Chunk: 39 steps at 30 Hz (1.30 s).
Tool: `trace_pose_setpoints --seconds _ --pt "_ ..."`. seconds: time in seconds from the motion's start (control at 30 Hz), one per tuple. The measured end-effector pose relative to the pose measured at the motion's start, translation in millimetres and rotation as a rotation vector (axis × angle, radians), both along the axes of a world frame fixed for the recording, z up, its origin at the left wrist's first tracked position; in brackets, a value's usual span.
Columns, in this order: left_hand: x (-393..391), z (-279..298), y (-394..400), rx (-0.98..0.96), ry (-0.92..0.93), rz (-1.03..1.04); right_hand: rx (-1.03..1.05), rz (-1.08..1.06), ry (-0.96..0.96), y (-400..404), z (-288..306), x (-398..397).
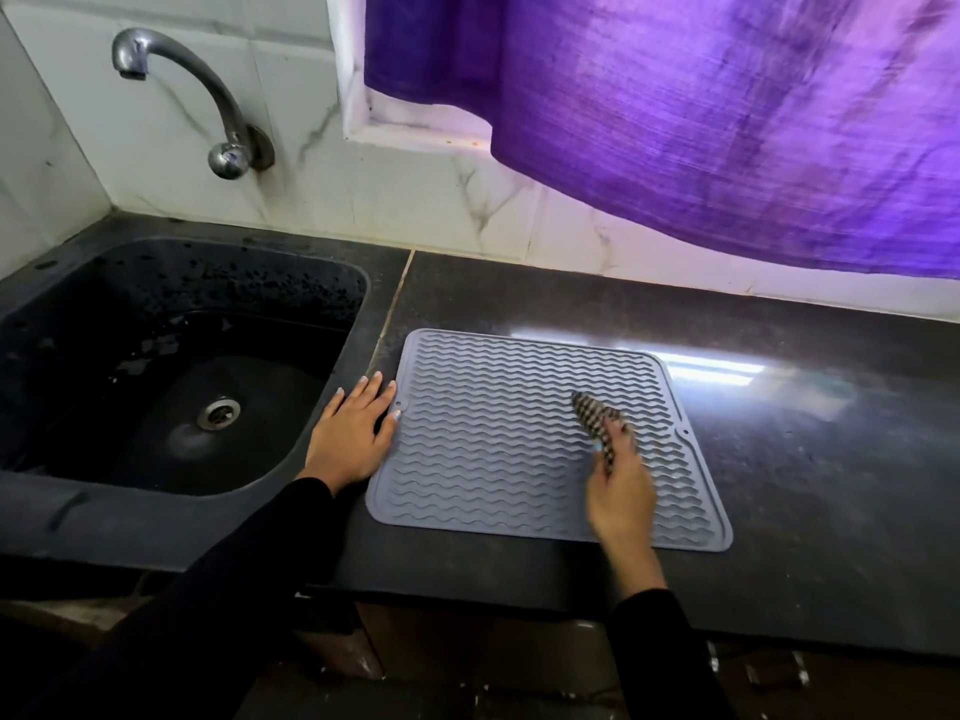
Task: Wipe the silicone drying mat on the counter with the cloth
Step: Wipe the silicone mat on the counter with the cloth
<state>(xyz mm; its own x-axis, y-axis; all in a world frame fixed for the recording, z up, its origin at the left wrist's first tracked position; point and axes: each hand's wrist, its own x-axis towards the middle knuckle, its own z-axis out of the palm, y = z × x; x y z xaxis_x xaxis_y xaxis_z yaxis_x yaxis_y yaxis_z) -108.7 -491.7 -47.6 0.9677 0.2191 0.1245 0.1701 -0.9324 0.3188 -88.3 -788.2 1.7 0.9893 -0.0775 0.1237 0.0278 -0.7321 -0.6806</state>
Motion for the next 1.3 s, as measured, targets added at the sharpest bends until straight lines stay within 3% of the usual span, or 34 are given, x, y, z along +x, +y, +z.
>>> trace_pose_setpoints --seconds 0.1,0.3,0.4,0.5,0.57,0.63,0.73,0.87,0.93,1.1,1.2,1.3 --pt "2 -2 0 0.012 -0.011 0.003 -0.347 0.138 0.017 7 -30 2" --pt "2 -5 2 0.035 0.008 0.000 -0.291 0.163 0.000 5 -33 9" --pt "2 -4 2 0.028 0.010 -0.001 -0.010 0.165 0.073 -5 -24 13" --pt "0 -2 2 0.011 0.025 -0.005 0.579 0.004 0.261 -19 -2 26" --pt "0 -1 1 0.014 0.035 -0.002 0.840 -0.180 0.225 -32 9 32" --pt "0 0 1 0.018 0.040 0.000 0.687 -0.265 0.034 -42 18 30" --pt "0 1 1 0.017 0.037 -0.003 0.188 -0.192 -0.151 -47 20 21" --pt "1 1 2 0.018 0.020 -0.006 -0.407 0.017 0.060 -42 -19 14" --pt "2 -1 2 0.031 0.022 -0.010 -0.514 0.052 0.074 -40 -33 14" --pt "3 -5 3 0.064 0.020 -0.008 -0.545 0.089 0.076 -44 -37 21" --pt "3 -4 2 0.073 0.047 -0.014 -0.322 0.155 0.088 -56 -26 25" --pt "2 0 1 0.073 0.070 -0.016 0.339 -0.008 0.250 -73 -3 40"
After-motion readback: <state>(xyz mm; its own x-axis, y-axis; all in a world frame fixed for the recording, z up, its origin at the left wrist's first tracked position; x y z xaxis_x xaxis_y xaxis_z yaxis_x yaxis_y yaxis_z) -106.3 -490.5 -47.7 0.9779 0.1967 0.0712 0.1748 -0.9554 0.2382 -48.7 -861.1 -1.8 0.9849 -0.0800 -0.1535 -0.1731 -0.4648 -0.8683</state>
